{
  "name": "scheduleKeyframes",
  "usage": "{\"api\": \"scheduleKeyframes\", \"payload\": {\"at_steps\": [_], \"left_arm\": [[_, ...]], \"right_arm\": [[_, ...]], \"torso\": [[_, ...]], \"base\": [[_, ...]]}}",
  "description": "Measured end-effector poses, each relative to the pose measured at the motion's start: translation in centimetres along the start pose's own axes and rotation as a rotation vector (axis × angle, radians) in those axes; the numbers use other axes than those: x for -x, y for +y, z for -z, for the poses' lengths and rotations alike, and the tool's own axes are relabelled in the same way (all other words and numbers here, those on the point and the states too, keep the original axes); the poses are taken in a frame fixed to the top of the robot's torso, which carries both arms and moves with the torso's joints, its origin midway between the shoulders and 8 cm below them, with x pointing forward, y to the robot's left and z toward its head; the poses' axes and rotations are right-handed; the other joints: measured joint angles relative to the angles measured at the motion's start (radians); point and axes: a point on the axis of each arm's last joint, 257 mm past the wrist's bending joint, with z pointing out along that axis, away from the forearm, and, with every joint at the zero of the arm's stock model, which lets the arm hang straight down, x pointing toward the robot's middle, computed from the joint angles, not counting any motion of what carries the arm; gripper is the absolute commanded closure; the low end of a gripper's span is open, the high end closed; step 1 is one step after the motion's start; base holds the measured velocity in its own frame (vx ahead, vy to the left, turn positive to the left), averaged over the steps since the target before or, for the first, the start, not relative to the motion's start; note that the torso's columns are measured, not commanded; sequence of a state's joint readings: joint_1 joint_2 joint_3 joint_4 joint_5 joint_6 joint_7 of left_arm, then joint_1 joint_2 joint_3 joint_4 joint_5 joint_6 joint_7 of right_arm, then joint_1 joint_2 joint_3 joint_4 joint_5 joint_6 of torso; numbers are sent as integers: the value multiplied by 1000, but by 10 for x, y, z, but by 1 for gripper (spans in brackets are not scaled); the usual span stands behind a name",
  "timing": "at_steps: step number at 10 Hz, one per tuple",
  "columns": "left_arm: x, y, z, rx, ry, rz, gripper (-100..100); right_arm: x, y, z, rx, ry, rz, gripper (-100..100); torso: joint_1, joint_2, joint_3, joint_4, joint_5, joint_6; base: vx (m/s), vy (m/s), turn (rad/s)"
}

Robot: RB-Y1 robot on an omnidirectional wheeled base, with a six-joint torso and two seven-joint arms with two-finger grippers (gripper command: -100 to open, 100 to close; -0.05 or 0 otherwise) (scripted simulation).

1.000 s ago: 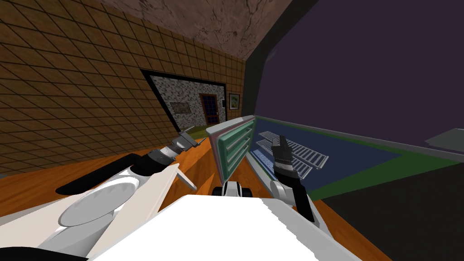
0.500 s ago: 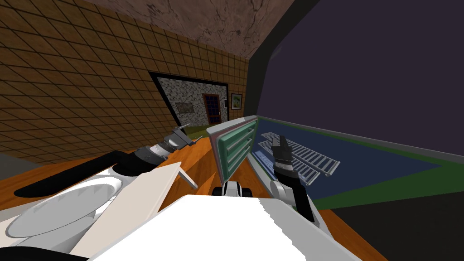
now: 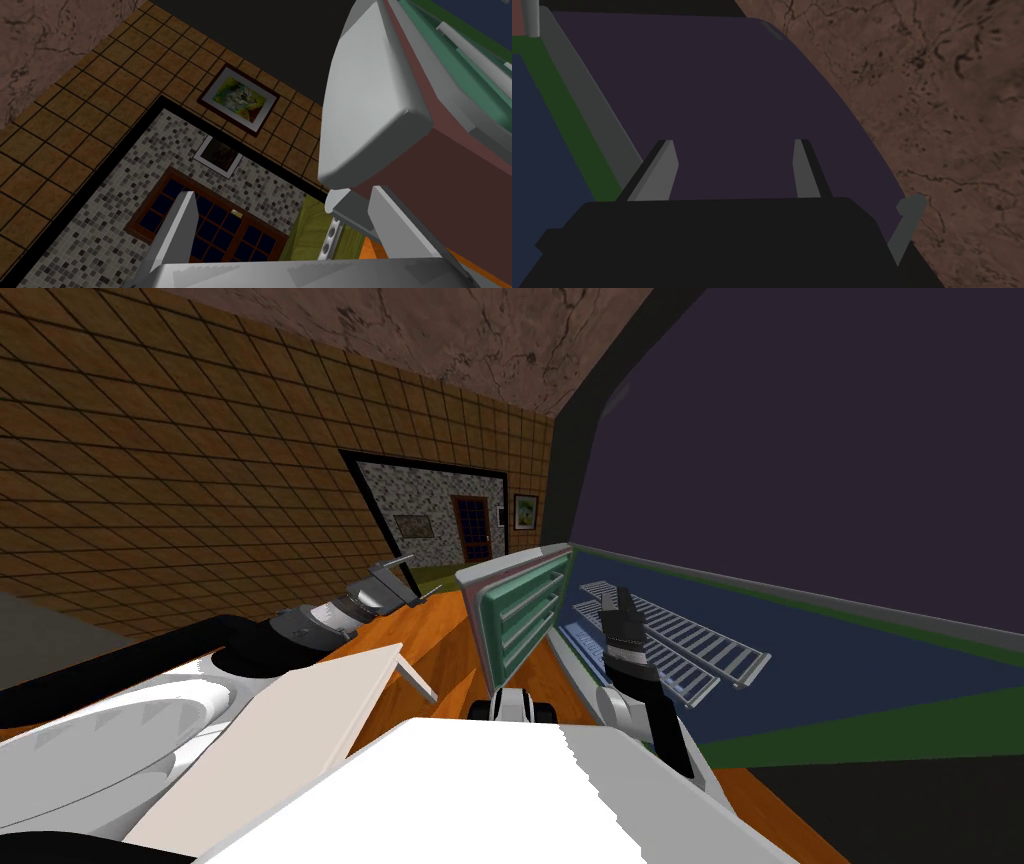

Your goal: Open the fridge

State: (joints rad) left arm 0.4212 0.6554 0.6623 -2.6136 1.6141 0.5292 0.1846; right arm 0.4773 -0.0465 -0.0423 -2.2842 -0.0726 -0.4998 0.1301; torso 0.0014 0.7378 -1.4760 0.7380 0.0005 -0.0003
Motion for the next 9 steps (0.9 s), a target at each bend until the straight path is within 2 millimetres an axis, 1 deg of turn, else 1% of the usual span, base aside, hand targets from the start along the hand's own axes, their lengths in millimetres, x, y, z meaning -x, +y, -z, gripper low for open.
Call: {"api": "scheduleKeyframes", "payload": {"at_steps": [1,3,4,9], "left_arm": [[-4,-5,2,3,6,-2,-100],[-6,-7,3,7,13,1,-100],[-7,-8,3,7,13,2,0],[-7,-8,3,7,13,2,0]], "right_arm": [[0,0,0,0,0,0,0],[0,0,0,0,0,0,0],[0,0,0,0,0,0,0],[0,0,0,0,0,0,0]], "torso": [[-2,-1,-1,0,-1,0],[-1,1,0,0,0,1],[-1,1,1,0,0,0],[-1,0,0,0,-1,0]], "base": [[34,-13,89],[1,3,-44],[0,0,0],[0,0,0]]}}
